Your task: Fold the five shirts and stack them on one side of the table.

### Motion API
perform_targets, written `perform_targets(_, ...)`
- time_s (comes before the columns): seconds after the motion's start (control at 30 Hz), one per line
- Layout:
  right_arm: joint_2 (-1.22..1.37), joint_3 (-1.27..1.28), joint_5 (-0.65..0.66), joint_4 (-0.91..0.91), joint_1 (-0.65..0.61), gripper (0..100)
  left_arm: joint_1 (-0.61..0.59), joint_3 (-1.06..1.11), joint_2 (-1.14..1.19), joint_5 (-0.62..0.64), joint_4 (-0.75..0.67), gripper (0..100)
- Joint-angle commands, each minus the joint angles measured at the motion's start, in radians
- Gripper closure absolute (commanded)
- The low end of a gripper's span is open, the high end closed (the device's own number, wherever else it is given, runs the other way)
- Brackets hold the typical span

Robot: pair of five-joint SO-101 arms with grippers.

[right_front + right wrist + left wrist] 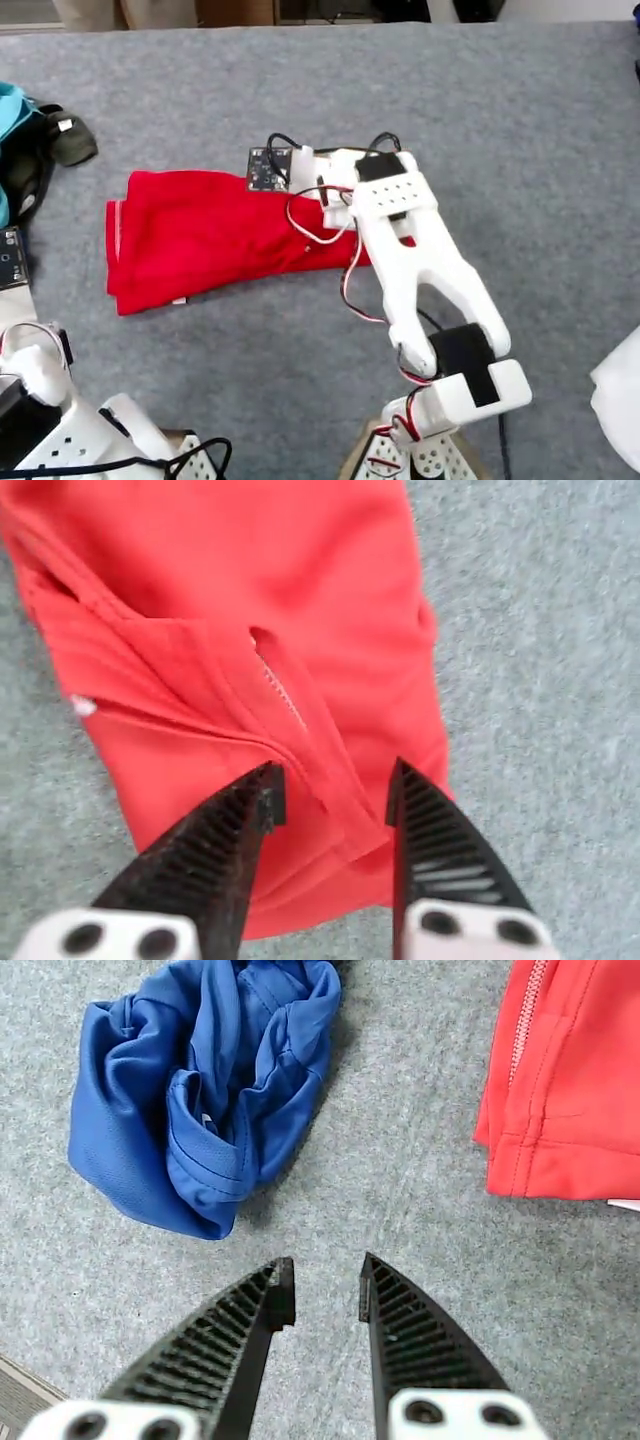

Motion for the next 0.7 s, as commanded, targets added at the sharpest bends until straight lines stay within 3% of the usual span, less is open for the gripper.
perform_targets(0.0, 0.002, -0.076, 0.009, 0.012, 0.001, 80.7, 0.005, -0.04, 0.005, -0.008, 0.029, 87)
perform_targets(0.2, 0.001, -0.179, 0.008, 0.201, -0.038, 81.8, 0.005, -0.04, 0.005, -0.008, 0.032, 87)
perform_targets(0.33, 0.001, -0.22, 0.008, 0.327, -0.062, 98.1, 0.006, -0.04, 0.005, -0.008, 0.028, 87)
perform_targets(0.4, 0.002, -0.213, 0.008, 0.361, -0.062, 98.4, 0.006, -0.04, 0.005, -0.005, 0.028, 87)
perform_targets(0.53, 0.004, -0.156, -0.051, 0.384, -0.064, 99.3, 0.006, -0.04, 0.007, -0.003, 0.026, 87)
perform_targets(0.67, 0.038, -0.087, -0.092, 0.295, -0.081, 99.3, 0.006, -0.04, 0.007, -0.002, 0.026, 87)
